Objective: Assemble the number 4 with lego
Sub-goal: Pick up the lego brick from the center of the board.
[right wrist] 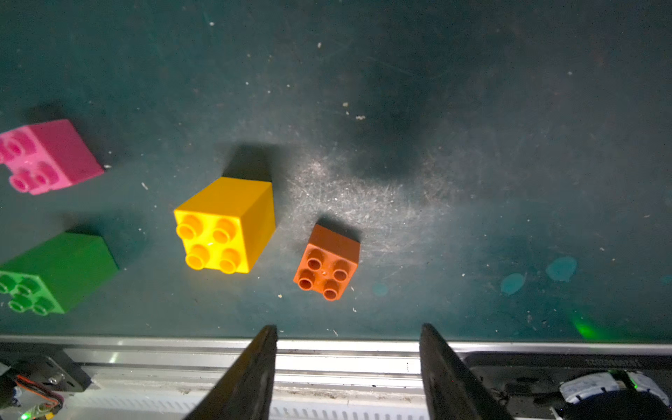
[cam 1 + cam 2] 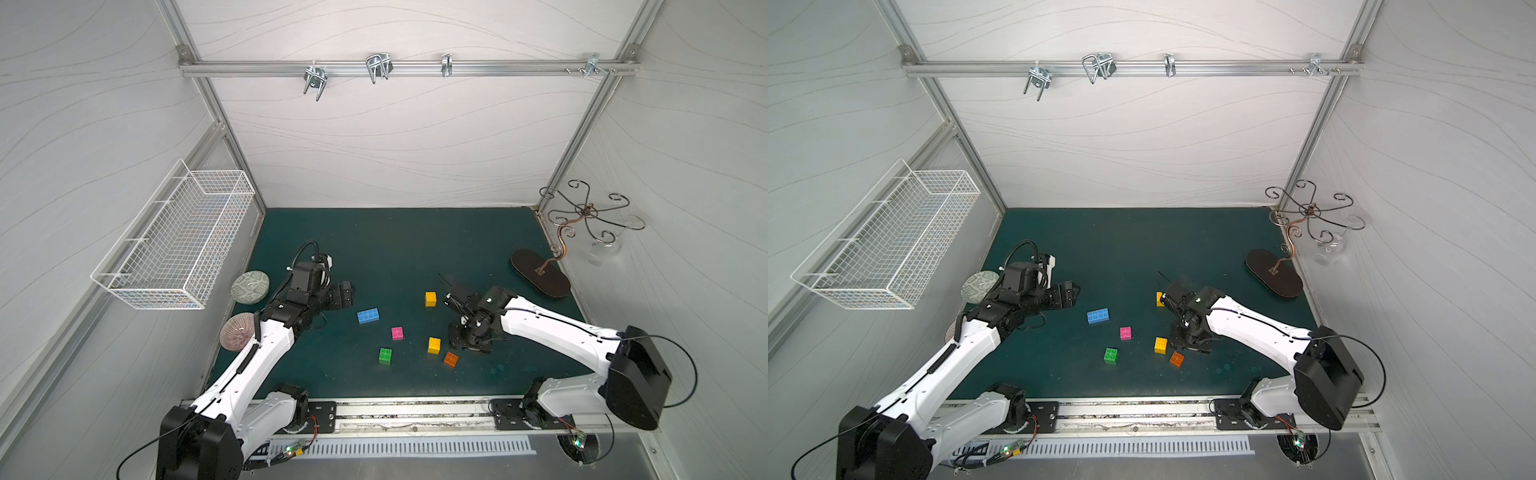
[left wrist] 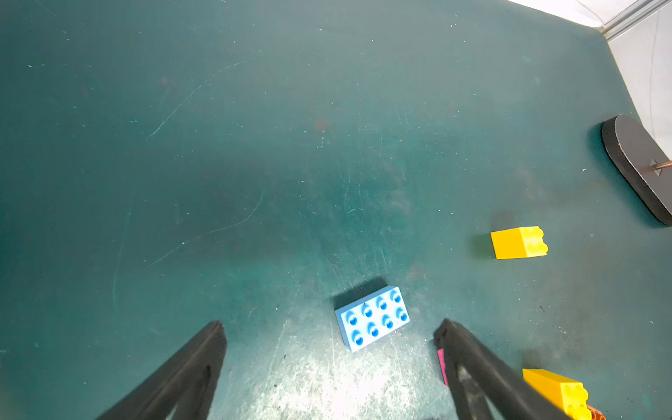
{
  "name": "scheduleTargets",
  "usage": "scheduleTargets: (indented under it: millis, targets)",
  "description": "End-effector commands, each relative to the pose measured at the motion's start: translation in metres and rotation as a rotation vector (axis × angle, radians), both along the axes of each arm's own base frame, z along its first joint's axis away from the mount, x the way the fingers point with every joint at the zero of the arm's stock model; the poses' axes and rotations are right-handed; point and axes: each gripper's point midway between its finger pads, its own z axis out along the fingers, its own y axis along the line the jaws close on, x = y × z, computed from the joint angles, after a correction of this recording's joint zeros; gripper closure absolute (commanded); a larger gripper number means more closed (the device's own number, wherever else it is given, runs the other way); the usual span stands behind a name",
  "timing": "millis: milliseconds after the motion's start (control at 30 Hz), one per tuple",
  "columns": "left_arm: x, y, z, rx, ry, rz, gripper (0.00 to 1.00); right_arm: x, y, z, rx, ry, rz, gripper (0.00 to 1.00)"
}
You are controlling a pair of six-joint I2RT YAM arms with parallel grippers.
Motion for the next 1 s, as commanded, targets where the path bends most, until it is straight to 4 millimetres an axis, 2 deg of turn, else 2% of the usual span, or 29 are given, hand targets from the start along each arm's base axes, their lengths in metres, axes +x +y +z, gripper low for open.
scheduleTargets:
  millis: [0,467,733,967]
  targets:
    - [0.002,-0.003,0.008,-0.017,-0.022,-0.001,0.05,-0.007,-0.001,-0.012,-0.026,0.050,-0.067,0.37]
    - [0.001,-0.003,0.007,-0.013,-0.023,0.001,0.05,-0.011,0.012,-0.044,-0.047,0.151,-0.117,0.35]
    - [0.003,-0.003,0.009,-0.011,-0.029,0.002,0.05,-0.014,0.008,-0.047,-0.079,0.170,-0.135,0.47]
    - [0.003,-0.002,0.010,-0.007,-0.033,0.008,0.05,-0.016,0.010,-0.054,-0.092,0.197,-0.130,0.54]
